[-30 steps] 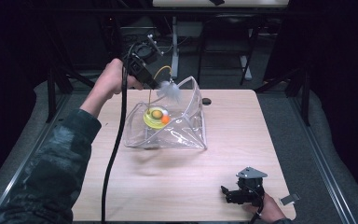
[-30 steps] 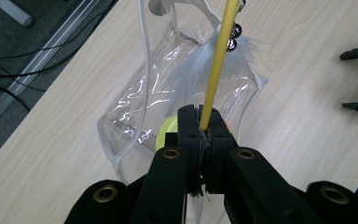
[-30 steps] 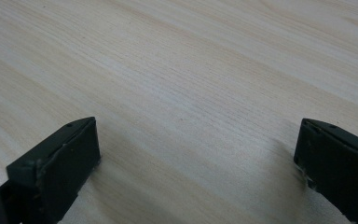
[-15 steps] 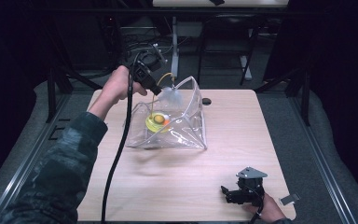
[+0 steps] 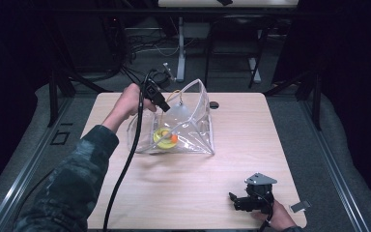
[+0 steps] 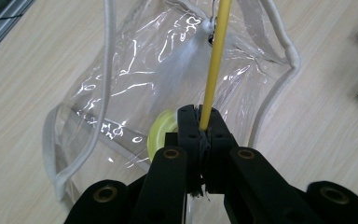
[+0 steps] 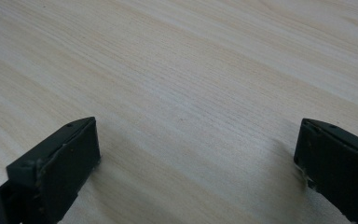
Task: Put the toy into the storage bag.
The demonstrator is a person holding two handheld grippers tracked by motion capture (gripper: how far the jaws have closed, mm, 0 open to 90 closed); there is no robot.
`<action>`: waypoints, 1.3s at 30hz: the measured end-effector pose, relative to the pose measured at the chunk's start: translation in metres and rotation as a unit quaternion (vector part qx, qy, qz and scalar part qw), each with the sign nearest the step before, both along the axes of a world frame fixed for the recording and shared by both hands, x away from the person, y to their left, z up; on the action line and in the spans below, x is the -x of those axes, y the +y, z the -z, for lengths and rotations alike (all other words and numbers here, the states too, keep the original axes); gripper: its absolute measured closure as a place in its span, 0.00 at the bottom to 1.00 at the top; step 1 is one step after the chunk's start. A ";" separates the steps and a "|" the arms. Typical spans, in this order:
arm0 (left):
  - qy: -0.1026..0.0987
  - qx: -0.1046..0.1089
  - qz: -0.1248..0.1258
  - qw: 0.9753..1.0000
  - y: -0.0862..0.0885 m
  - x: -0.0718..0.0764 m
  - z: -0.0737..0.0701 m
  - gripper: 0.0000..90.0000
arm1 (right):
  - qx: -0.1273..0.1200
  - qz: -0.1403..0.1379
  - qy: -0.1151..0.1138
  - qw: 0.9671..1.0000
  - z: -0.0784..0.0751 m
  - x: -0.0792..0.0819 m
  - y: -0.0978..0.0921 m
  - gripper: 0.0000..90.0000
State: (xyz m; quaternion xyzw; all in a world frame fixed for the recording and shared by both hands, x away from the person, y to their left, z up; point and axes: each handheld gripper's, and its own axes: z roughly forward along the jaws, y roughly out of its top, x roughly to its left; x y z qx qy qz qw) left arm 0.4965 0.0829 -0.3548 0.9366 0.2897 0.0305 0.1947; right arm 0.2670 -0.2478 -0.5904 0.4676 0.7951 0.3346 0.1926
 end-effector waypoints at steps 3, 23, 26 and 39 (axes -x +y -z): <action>0.007 -0.003 0.000 1.000 -0.002 -0.001 0.006 0.98 | 0.000 -0.001 0.000 1.000 0.000 0.000 0.000 0.00; 0.015 0.001 -0.036 0.999 0.005 -0.005 0.036 0.98 | 0.000 -0.001 -0.002 1.000 0.000 0.000 0.000 0.00; 0.010 0.001 -0.043 0.999 0.005 -0.005 0.038 0.97 | 0.000 -0.001 -0.002 1.000 0.000 0.000 0.000 0.00; -0.017 0.038 -0.051 0.998 0.022 0.011 0.021 0.53 | 0.002 -0.001 -0.001 1.000 0.000 0.000 0.000 0.00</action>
